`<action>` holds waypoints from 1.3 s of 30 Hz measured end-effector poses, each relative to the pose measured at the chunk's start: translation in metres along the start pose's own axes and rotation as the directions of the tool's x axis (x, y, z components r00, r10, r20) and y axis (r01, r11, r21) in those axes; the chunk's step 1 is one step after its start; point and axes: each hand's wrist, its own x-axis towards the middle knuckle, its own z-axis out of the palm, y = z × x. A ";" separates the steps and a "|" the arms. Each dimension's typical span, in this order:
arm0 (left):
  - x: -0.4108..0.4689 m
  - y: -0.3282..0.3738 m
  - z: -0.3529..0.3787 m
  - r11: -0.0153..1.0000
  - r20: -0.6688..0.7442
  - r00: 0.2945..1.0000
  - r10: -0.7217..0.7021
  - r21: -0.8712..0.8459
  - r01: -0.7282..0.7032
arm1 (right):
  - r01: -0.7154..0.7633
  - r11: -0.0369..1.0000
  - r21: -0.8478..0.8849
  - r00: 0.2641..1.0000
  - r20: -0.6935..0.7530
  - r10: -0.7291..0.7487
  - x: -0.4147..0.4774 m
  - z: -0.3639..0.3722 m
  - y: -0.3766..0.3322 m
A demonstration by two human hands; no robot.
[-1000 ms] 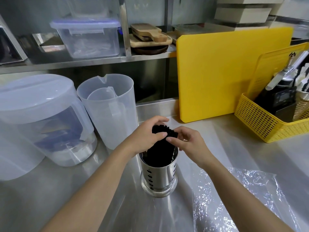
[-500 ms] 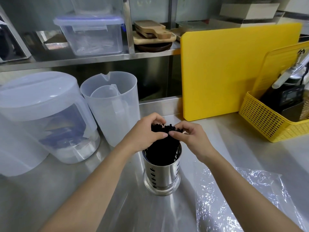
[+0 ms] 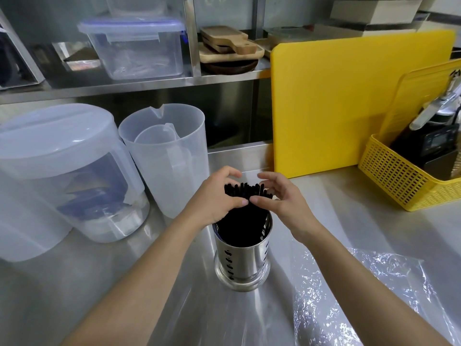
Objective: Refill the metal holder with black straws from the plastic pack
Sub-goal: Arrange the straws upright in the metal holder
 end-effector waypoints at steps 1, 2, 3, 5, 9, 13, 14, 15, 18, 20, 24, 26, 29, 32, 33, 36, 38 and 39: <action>0.000 -0.001 0.000 1.000 -0.008 1.000 0.011 0.010 -0.011 | 0.004 1.000 -0.003 1.000 0.001 -0.004 0.000 0.000 -0.001; 0.000 -0.002 0.001 0.999 -0.019 0.999 0.026 0.019 -0.025 | 0.012 1.000 -0.003 1.000 0.011 -0.012 0.001 0.000 -0.002; 0.001 -0.003 0.001 0.999 -0.026 0.999 0.044 0.024 -0.043 | 0.024 1.000 0.006 0.999 0.027 -0.024 0.001 0.001 -0.003; 0.001 -0.004 0.001 0.998 -0.035 0.997 0.068 0.020 -0.068 | 0.044 0.999 0.029 0.997 0.056 -0.046 0.001 0.001 -0.006; 0.003 -0.002 -0.003 0.993 -0.028 0.993 0.113 0.032 -0.112 | 0.043 0.999 0.020 0.996 0.074 -0.045 0.003 0.000 -0.009; 0.004 0.001 -0.004 0.985 -0.038 0.989 0.141 0.107 -0.137 | 0.035 0.999 -0.011 0.995 0.092 -0.033 0.007 0.000 -0.013; 0.003 0.001 -0.004 0.983 -0.043 0.989 0.140 0.122 -0.134 | 0.037 0.999 -0.019 0.995 0.097 -0.035 0.007 -0.001 -0.014; 0.003 0.001 -0.005 0.982 -0.045 0.990 0.136 0.135 -0.129 | 0.041 0.999 -0.025 0.994 0.099 -0.038 0.007 -0.001 -0.015; 0.002 0.000 -0.007 0.980 -0.043 0.991 0.129 0.160 -0.121 | 0.049 0.999 -0.017 0.992 0.116 -0.047 0.007 -0.002 -0.019; 0.001 -0.001 -0.009 0.980 -0.037 0.992 0.122 0.164 -0.115 | 0.052 0.999 -0.009 0.990 0.134 -0.050 0.006 -0.002 -0.021; -0.001 0.000 -0.010 0.979 0.004 0.993 0.116 0.167 -0.115 | 0.055 0.998 -0.004 0.988 0.144 -0.054 0.006 0.001 -0.024; -0.002 0.000 -0.010 0.976 0.017 0.993 0.116 0.181 -0.117 | 0.052 0.998 -0.020 0.989 0.140 -0.049 0.006 0.001 -0.023; -0.003 0.001 -0.009 0.975 -0.005 0.994 0.108 0.196 -0.105 | 0.045 0.998 -0.045 0.989 0.141 -0.038 0.005 0.001 -0.021; -0.003 0.003 -0.009 0.974 -0.046 0.992 0.114 0.203 -0.103 | 0.047 0.997 -0.068 0.990 0.136 -0.037 0.005 0.000 -0.021; -0.004 0.004 -0.009 0.975 -0.067 0.991 0.115 0.201 -0.100 | 0.048 0.996 -0.072 0.990 0.136 -0.038 0.005 0.000 -0.021; -0.005 0.008 -0.012 0.975 -0.110 0.985 0.133 0.190 -0.111 | 0.062 0.993 -0.099 0.988 0.149 -0.046 0.005 0.001 -0.024; -0.006 0.012 -0.015 0.976 -0.115 0.982 0.150 0.176 -0.128 | 0.081 0.985 -0.152 0.983 0.176 -0.053 0.004 0.002 -0.027; -0.007 0.014 -0.015 0.977 -0.119 0.981 0.153 0.167 -0.132 | 0.105 0.971 -0.215 0.981 0.185 -0.065 0.004 0.002 -0.029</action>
